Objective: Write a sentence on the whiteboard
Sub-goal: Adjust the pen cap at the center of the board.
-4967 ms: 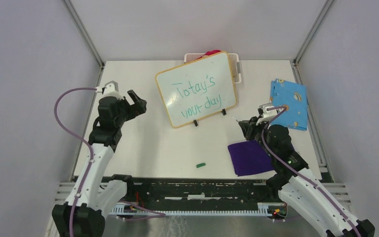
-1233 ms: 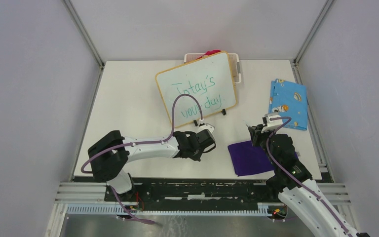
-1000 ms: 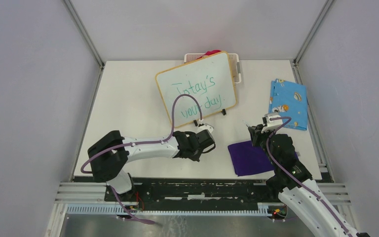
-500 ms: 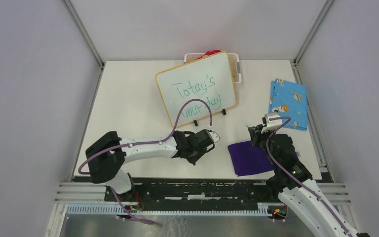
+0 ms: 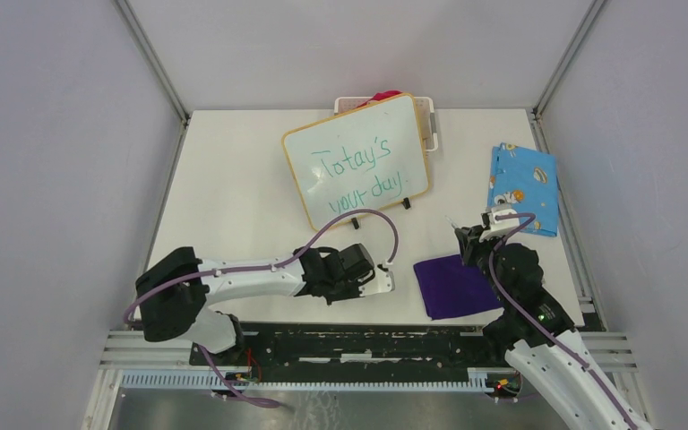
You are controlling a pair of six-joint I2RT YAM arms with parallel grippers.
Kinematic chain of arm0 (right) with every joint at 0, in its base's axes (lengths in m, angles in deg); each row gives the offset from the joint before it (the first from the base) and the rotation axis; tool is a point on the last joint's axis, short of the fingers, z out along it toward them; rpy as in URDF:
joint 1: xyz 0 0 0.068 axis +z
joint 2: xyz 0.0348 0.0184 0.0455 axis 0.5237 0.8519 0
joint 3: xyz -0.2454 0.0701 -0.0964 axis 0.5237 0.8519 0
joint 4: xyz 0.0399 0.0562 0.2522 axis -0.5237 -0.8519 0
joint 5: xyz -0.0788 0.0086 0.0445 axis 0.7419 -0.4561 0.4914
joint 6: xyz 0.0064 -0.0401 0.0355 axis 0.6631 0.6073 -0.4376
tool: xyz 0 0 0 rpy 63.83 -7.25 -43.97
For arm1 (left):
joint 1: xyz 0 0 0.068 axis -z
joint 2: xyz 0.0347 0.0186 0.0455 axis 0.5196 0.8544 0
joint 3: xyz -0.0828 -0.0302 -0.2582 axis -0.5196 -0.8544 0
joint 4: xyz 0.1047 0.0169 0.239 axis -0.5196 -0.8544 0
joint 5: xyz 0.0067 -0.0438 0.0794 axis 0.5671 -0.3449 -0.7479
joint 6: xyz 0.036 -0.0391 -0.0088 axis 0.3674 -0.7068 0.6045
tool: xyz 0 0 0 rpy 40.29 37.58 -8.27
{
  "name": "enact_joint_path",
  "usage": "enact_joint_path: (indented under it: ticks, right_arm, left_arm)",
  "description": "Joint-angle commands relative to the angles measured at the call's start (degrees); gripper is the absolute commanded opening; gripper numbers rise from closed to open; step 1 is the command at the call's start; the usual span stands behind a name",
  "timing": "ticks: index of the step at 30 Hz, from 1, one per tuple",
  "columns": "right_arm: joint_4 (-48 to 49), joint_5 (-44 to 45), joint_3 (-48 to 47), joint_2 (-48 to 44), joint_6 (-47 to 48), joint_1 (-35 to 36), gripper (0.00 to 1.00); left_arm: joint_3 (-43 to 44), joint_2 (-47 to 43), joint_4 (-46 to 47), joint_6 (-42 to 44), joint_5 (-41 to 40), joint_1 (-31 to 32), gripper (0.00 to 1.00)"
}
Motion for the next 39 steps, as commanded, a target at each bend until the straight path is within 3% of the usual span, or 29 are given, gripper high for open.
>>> enact_joint_path:
  ticks: [1, 11, 15, 16, 17, 18, 19, 21, 23, 26, 30, 35, 39]
  right_arm:
    - [-0.42, 1.79, -2.66, -1.08, 0.88, 0.32, 0.0]
    - [-1.71, 2.44, -2.51, -2.29, 1.31, 0.25, 0.0]
    - [-2.23, 2.56, -2.95, -2.52, 1.5, 0.19, 0.0]
    - [-2.27, 2.57, -3.04, -2.57, 1.64, 0.24, 0.0]
    - [-2.27, 2.52, -3.12, -2.57, 1.66, 0.3, 0.0]
    - [-2.24, 2.52, -3.06, -2.51, 1.58, 0.24, 0.0]
    - [-2.06, 2.39, -2.93, -2.55, 1.5, 0.31, 0.0]
    - [-1.54, 2.0, -2.58, -2.52, 1.25, 0.26, 0.0]
    - [-0.93, 1.44, -1.97, -2.7, 0.58, 0.26, 0.0]
    - [0.89, -0.44, -1.15, -2.12, -1.19, 0.28, 0.0]
    - [4.63, -10.29, 0.04, 1.44, -5.66, 0.27, 0.0]
    - [8.71, -16.97, 3.83, 3.54, -9.89, 0.35, 0.0]
    - [9.82, -18.01, 4.83, 4.12, -10.78, 0.3, 0.0]
  left_arm:
    - [-0.1, 1.99, 5.48, 9.45, 0.63, 0.36, 0.23]
    - [2.02, 7.2, 7.8, 11.62, -1.86, 0.21, 0.35]
    - [2.42, 2.79, 9.31, 9.83, -7.18, 0.0, 0.44]
    - [2.42, 0.47, 9.96, 8.7, -8.72, -0.11, 0.5]
    - [2.42, -1.89, 10.71, 7.07, -10.44, -0.34, 0.83]
    - [2.55, -4.12, 11.3, 4.75, -12.46, -0.38, 0.98]
    - [2.9, -6.27, 11.54, 2.04, -14.79, -0.39, 0.99]
    - [3.52, -9.63, 11.96, -5.43, -21.46, -0.39, 1.0]
    - [4.95, -11.86, 9.67, -18.55, -27.54, -1.32, 1.0]
    - [0.67, -17.76, 12.19, -38.02, -26.2, -3.48, 1.0]
    - [-8.8, -28.85, 21.29, -56.28, -20.75, -3.59, 1.0]
    - [-14.1, -34.66, 15.93, -80.84, -19.38, -3.56, 0.91]
    - [-17.22, -33.51, 12.5, -100.66, -16.8, -3.2, 0.81]
